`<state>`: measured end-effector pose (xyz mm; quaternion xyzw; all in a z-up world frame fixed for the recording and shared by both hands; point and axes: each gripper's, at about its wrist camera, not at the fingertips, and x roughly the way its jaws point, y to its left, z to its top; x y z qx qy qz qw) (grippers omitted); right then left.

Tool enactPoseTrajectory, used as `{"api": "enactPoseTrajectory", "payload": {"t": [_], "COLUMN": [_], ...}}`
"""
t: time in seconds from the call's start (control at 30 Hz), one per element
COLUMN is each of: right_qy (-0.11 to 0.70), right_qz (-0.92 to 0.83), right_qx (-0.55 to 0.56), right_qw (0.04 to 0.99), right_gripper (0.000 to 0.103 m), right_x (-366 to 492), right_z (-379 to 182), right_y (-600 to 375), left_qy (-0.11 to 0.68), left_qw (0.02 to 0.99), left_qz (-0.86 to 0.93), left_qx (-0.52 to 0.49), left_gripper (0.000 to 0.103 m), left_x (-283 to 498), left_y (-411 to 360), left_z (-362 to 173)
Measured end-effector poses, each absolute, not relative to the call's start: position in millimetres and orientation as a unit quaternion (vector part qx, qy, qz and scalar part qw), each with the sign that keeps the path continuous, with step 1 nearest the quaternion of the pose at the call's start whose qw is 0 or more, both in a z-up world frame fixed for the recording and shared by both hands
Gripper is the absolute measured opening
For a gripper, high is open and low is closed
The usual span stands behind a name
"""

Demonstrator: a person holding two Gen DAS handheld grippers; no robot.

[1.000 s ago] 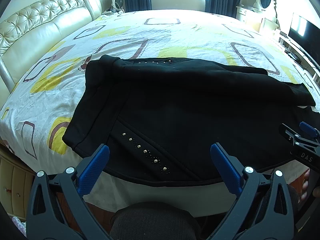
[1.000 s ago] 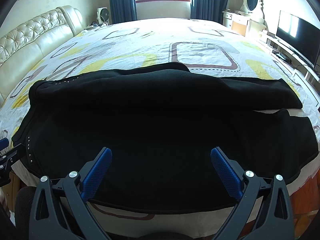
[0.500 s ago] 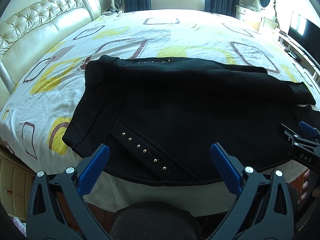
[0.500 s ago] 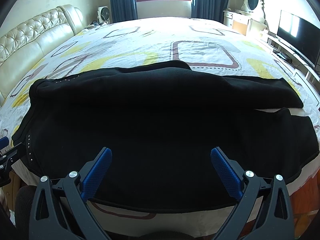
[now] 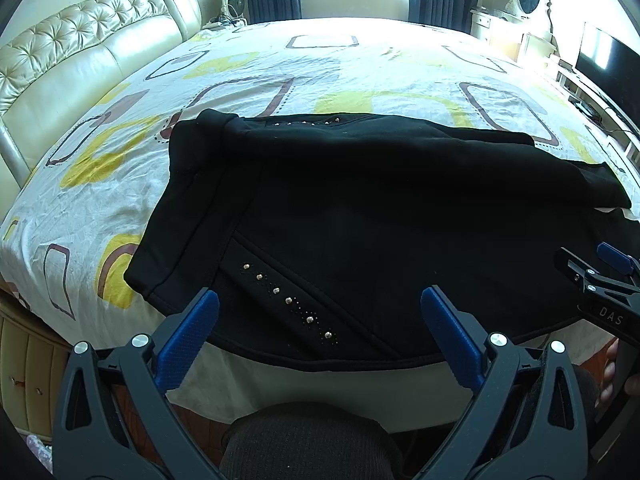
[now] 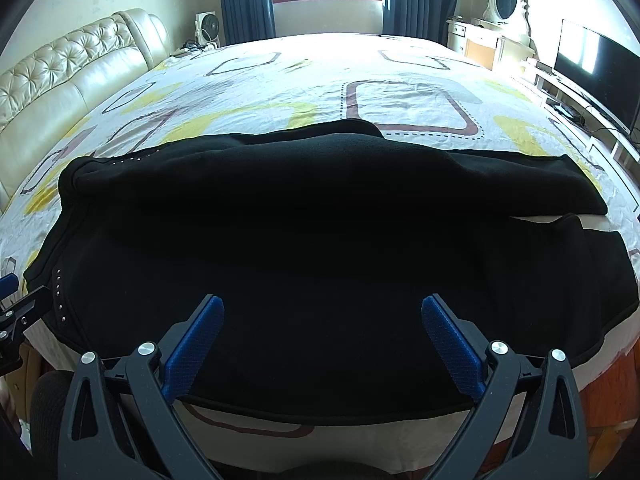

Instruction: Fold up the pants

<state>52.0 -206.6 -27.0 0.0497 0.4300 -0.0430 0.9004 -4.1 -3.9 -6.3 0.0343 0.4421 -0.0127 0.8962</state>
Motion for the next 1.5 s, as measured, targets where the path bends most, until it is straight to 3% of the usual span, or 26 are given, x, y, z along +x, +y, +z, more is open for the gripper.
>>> {"api": "enactPoseTrajectory", "payload": {"t": [1.1, 1.27, 1.5], "right_qy": [0.43, 0.411, 0.375], "right_qz": [-0.014, 0.036, 0.086], "right_qx": [0.045, 0.032, 0.034], "right_qw": [0.902, 0.91, 0.922], "right_gripper": [0.099, 0.099, 0.099], "right_x": [49.9, 59.5, 82.8], "right_z": [-17.5, 12.4, 43.0], "right_y": [-200.5, -200.7, -211.4], "left_qy": [0.466, 0.485, 0.493], "left_qw": [0.883, 0.862, 0.86], "left_qz": [-0.057, -0.129, -0.119], "left_qx": [0.009, -0.069, -0.065], "left_gripper": [0.101, 0.101, 0.101], "left_x": [2.8, 27.4, 103.0], "left_y": [-4.0, 27.5, 119.1], "left_z": [0.9, 22.3, 39.0]}}
